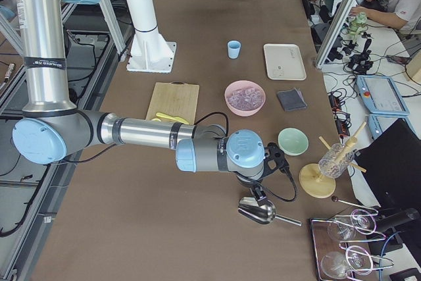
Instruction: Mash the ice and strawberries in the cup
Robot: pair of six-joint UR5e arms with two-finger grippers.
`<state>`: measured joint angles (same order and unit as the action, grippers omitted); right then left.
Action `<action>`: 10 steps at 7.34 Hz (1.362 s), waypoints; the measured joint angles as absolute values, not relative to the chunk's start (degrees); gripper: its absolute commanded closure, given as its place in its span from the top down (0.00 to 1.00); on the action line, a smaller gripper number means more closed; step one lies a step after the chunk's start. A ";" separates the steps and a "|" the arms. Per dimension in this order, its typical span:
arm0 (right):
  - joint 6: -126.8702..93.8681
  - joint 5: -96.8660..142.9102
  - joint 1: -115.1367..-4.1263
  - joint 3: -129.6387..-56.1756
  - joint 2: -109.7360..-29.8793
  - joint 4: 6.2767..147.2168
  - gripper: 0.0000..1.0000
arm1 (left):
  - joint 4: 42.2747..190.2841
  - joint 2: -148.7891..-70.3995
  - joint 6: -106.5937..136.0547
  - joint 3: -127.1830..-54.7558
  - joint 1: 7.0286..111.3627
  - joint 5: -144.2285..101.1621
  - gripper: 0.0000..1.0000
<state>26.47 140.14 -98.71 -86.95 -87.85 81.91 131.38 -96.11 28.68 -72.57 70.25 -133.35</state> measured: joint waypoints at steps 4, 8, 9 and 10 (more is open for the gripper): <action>26.41 136.72 -97.01 -85.26 -87.75 81.79 0.99 | 129.96 -98.27 29.43 -76.54 72.79 -133.77 0.99; 26.38 135.62 -97.07 -84.76 -88.30 81.85 0.99 | 98.05 -102.15 17.44 -92.70 85.66 -138.47 0.99; 26.39 135.23 -97.06 -84.39 -88.34 81.91 0.99 | 94.07 -101.33 14.37 -93.70 86.02 -136.51 0.99; 26.42 134.91 -97.05 -83.94 -88.32 81.88 0.99 | 92.98 -100.20 12.87 -93.44 85.96 -134.84 0.99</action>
<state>26.42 134.91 -97.05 -83.94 -88.32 81.88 92.98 -100.20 12.87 -93.44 85.96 -134.84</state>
